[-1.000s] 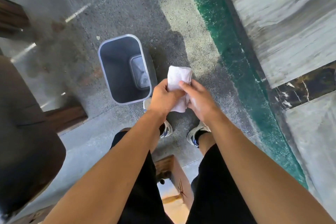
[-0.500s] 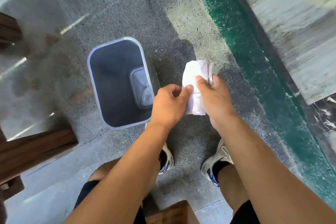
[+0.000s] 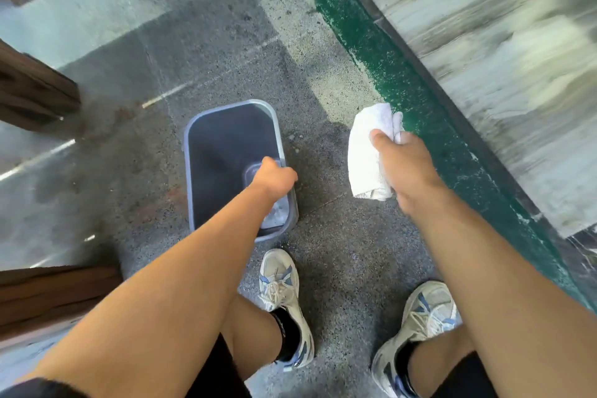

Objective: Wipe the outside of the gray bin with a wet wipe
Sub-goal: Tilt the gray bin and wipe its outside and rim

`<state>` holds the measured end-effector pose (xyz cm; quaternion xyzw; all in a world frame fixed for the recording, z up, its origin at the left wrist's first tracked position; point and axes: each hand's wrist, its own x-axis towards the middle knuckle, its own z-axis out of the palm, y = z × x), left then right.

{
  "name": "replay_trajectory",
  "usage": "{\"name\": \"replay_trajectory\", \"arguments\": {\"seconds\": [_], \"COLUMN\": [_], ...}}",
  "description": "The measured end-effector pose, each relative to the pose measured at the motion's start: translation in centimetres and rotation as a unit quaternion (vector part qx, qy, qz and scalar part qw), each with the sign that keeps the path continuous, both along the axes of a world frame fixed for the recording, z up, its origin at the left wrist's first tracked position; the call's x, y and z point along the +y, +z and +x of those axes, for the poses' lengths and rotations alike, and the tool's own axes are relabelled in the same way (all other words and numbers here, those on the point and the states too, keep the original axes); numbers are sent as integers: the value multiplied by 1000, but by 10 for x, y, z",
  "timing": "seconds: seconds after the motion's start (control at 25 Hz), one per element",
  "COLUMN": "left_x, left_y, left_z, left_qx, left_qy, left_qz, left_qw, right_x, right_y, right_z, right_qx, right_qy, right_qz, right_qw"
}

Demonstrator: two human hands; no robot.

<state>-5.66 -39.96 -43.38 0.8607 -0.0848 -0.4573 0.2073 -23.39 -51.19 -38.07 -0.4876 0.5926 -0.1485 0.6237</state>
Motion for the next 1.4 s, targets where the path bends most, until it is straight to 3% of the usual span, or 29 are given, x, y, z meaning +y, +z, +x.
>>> {"name": "replay_trajectory", "arguments": {"seconds": [0.16, 0.32, 0.52, 0.56, 0.6, 0.64, 0.68, 0.72, 0.76, 0.84, 1.0, 1.16, 1.4], "left_x": [10, 7, 7, 5, 9, 6, 2, -1, 1, 8, 36, 60, 40], "left_y": [-3, 8, 30, 40, 45, 49, 46, 45, 43, 38, 37, 36, 43], "left_z": [-11, -19, -24, -23, -24, -21, -15, -6, -5, -3, -7, -4, 10], "left_qx": [91, 74, 71, 79, 39, 26, 65, 109, 93, 106, 172, 198, 251], "left_qy": [39, 21, 1, 4, -68, -58, 38, 73, 51, 120, 252, 267, 271], "left_qz": [-46, -50, -83, -53, -43, -53, -79, -77, -66, -72, -128, -140, -223], "left_qw": [994, 996, 994, 995, 996, 997, 994, 988, 992, 985, 944, 933, 902], "right_x": [20, 37, 57, 56, 54, 51, 48, 43, 37, 29, 23, 27, 55], "right_y": [16, 22, 34, 34, 34, 35, 34, 32, 29, 24, 22, 27, -4], "right_z": [-13, -21, -25, -24, -22, -18, -13, -8, -2, 11, 43, 69, 98], "right_qx": [23, 119, 140, 147, 153, 156, 147, 131, 111, 91, 75, 103, 160], "right_qy": [44, 94, 124, 135, 141, 145, 145, 145, 146, 136, 133, 180, 233], "right_qz": [-44, -92, -72, -70, -74, -79, -73, -59, -49, -20, -25, -103, -115], "right_qw": [998, 984, 980, 977, 975, 974, 976, 979, 982, 986, 988, 973, 952]}}
